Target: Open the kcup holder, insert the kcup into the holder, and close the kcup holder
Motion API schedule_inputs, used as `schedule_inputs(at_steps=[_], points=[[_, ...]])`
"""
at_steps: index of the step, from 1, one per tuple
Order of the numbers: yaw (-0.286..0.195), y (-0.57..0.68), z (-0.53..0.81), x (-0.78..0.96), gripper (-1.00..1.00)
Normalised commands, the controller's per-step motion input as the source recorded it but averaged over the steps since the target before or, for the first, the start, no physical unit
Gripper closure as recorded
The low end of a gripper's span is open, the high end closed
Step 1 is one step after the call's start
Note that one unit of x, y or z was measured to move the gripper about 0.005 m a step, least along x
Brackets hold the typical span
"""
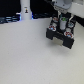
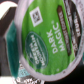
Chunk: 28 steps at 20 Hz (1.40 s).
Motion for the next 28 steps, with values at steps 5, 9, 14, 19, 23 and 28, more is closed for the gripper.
schedule_inputs(at_steps=[5, 9, 14, 19, 23, 28], points=[[-0.017, -0.03, 0.27, -0.13, 1.0], [-0.033, -0.23, 0.11, -0.35, 1.0], [-0.003, -0.08, 0.0, -0.11, 1.0], [-0.015, 0.0, -0.05, 0.11, 1.0], [-0.02, 0.02, -0.03, 0.24, 1.0], [-0.014, 0.02, -0.03, 0.23, 1.0]])
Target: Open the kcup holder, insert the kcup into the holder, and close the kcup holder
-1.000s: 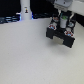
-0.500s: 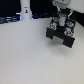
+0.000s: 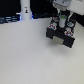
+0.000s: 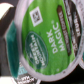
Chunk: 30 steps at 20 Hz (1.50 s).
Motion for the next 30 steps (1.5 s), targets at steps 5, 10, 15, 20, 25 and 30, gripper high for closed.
schedule_inputs(at_steps=[5, 10, 15, 20, 25, 30], points=[[-0.004, -0.02, -0.16, 0.01, 1.0], [0.0, -0.01, -0.06, -0.01, 1.0], [0.007, 0.03, -0.16, 0.01, 1.0], [0.013, 0.1, -0.16, 0.06, 1.0], [0.028, 0.14, -0.06, 0.09, -1.0], [0.039, 0.15, 0.08, 0.11, -1.0]])
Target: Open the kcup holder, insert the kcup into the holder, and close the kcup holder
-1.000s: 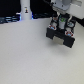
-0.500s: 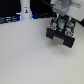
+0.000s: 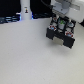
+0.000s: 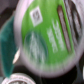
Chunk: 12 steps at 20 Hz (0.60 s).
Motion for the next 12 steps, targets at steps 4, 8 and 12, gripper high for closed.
schedule_inputs(at_steps=[4, 8, 12], points=[[0.062, 0.06, 0.28, 0.14, -1.0], [0.071, 0.01, 0.42, 0.18, -1.0], [0.078, -0.18, 0.62, 0.29, -1.0]])
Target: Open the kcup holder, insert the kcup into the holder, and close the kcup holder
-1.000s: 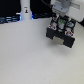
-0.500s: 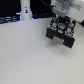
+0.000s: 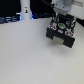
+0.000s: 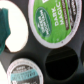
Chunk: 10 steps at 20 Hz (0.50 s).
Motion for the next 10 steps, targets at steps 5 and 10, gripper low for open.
schedule_inputs(at_steps=[5, 10], points=[[0.092, -0.36, 0.47, 0.4, -1.0], [0.075, -0.43, 0.29, 0.46, -1.0]])
